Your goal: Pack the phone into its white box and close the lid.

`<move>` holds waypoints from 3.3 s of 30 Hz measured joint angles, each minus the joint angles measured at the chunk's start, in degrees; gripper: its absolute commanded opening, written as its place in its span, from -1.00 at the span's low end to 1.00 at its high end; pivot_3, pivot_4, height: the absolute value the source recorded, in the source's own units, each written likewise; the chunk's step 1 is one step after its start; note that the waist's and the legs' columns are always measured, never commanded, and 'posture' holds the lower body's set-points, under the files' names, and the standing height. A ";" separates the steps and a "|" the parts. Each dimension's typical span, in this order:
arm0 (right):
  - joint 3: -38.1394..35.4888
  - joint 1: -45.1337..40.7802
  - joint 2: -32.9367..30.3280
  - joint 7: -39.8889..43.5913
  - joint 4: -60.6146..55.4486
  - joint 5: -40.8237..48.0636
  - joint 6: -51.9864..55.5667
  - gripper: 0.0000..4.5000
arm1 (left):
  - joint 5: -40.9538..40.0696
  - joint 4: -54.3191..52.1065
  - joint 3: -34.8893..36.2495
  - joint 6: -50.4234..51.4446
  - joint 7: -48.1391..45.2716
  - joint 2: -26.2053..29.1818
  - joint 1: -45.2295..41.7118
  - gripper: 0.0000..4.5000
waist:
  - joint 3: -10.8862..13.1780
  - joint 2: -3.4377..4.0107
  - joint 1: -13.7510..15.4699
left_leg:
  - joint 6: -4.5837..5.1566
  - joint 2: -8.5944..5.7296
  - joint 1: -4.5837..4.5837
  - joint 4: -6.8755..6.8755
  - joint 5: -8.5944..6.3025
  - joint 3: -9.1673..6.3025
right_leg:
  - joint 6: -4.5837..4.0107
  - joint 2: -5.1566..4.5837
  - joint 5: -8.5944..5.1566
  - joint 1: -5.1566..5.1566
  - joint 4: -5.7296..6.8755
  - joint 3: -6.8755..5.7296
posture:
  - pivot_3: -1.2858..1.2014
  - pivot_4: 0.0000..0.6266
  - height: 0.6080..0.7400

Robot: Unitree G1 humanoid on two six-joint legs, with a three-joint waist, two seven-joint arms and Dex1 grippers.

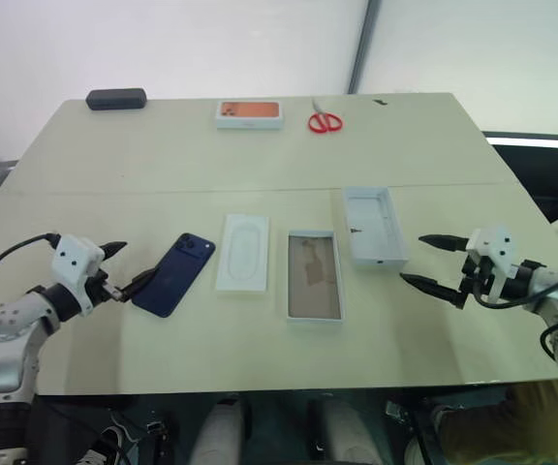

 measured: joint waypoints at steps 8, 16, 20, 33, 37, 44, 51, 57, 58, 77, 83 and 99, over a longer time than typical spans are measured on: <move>4.21 -4.91 -0.97 2.27 -6.61 0.39 2.73 0.99 | -13.24 -17.12 -1.34 21.47 5.73 -5.27 -1.23 1.00 | 0.00 0.00 -0.02 | 0.00 0.02 -0.01 0.04 0.00 -0.22 | 0.01 0.03 0.00 -0.01 0.02 0.00 | 0.03 -0.52 1.00; 9.51 -9.58 -1.21 4.87 -10.23 0.65 7.35 0.99 | -24.09 -19.48 -1.70 39.31 16.56 -11.07 -5.89 1.00 | 0.01 -0.01 0.02 | 0.00 -0.03 -0.03 0.05 0.00 -0.23 | 0.02 0.02 0.01 -0.01 0.02 -0.01 | 0.03 -0.52 1.00; 9.72 -10.31 -1.21 4.90 -9.95 0.62 7.36 0.99 | -27.78 -21.65 -2.26 44.23 18.61 -12.23 -5.82 1.00 | 0.01 -0.02 0.05 | 0.00 -0.03 -0.03 0.05 0.00 -0.22 | 0.01 0.02 0.01 -0.01 0.02 -0.02 | 0.03 -0.52 1.00; 9.70 -8.93 -1.08 3.45 -9.91 0.19 6.45 0.99 | -28.93 -17.63 -4.02 49.61 26.12 -17.77 -9.07 1.00 | 0.01 -0.01 0.14 | 0.00 -0.09 -0.03 0.07 0.00 -0.18 | 0.01 0.02 0.00 0.02 0.02 -0.02 | 0.03 -0.52 1.00; 9.69 -8.75 -1.05 3.06 -10.02 0.17 6.29 0.99 | -30.25 -14.35 -3.31 52.47 28.81 -20.22 -12.84 1.00 | 0.00 -0.02 0.18 | 0.00 -0.27 -0.04 0.10 0.00 -0.19 | 0.02 -0.01 0.01 0.04 0.02 -0.04 | 0.03 -0.52 1.00; 9.64 -8.75 -1.12 2.63 -10.03 0.07 5.41 0.99 | -30.61 -12.29 -3.43 54.17 28.72 -20.40 -14.79 1.00 | -0.01 0.00 0.24 | 0.00 -0.30 0.00 0.10 0.00 -0.19 | 0.02 -0.04 0.00 0.11 0.02 -0.05 | 0.03 -0.52 1.00; 9.48 -8.52 -1.14 1.72 -10.31 0.06 5.27 1.00 | -30.68 -11.96 -4.39 56.07 28.56 -21.47 -14.46 -0.01 | -0.01 0.00 0.22 | 0.00 -0.31 0.00 0.09 0.00 -0.21 | 0.02 -0.09 0.00 0.10 0.01 -0.06 | 0.03 -0.52 1.00; 9.46 -7.99 -1.15 1.48 -10.37 0.00 5.25 1.00 | -32.02 -11.25 -3.28 57.78 28.82 -22.43 -14.28 -0.01 | -0.01 0.00 0.18 | 0.00 -0.32 0.00 0.09 0.00 -0.21 | 0.02 -0.09 0.00 0.10 0.01 -0.06 | 0.03 -0.52 1.00; 9.46 -7.99 -1.15 1.41 -10.37 -0.07 5.20 1.00 | -32.12 -11.20 -3.11 57.85 29.02 -22.52 -14.29 -0.01 | -0.01 0.00 0.18 | 0.00 -0.32 0.00 0.09 0.00 -0.21 | 0.02 -0.09 0.00 0.10 0.01 -0.06 | 0.03 -0.52 1.00; 9.77 -8.16 -0.83 1.12 -10.36 -1.63 4.68 1.00 | -33.29 -10.18 -1.88 58.09 30.92 -24.59 -14.05 -0.99 | 0.00 -0.01 0.17 | -0.01 -0.32 -0.01 0.08 0.00 -0.23 | 0.02 -0.08 0.00 0.08 0.01 -0.06 | 0.03 -0.52 1.00; 9.84 -8.15 -0.67 1.10 -10.36 -1.93 4.56 1.00 | -35.78 -8.29 0.09 60.26 32.14 -25.17 -15.75 -0.99 | 0.00 -0.01 0.06 | -0.01 -0.32 -0.01 0.08 0.00 -0.23 | 0.02 -0.05 0.00 0.07 0.01 -0.06 | 0.03 -0.52 1.00; 17.41 -3.66 4.29 0.68 -23.35 3.74 15.54 1.00 | -43.67 -5.11 7.37 65.19 33.05 -19.68 -19.22 -0.99 | 0.00 -0.02 0.17 | -0.01 -0.33 -0.05 0.07 0.00 -0.36 | 0.03 -0.11 -0.01 0.03 0.00 -0.06 | 0.03 -0.52 1.00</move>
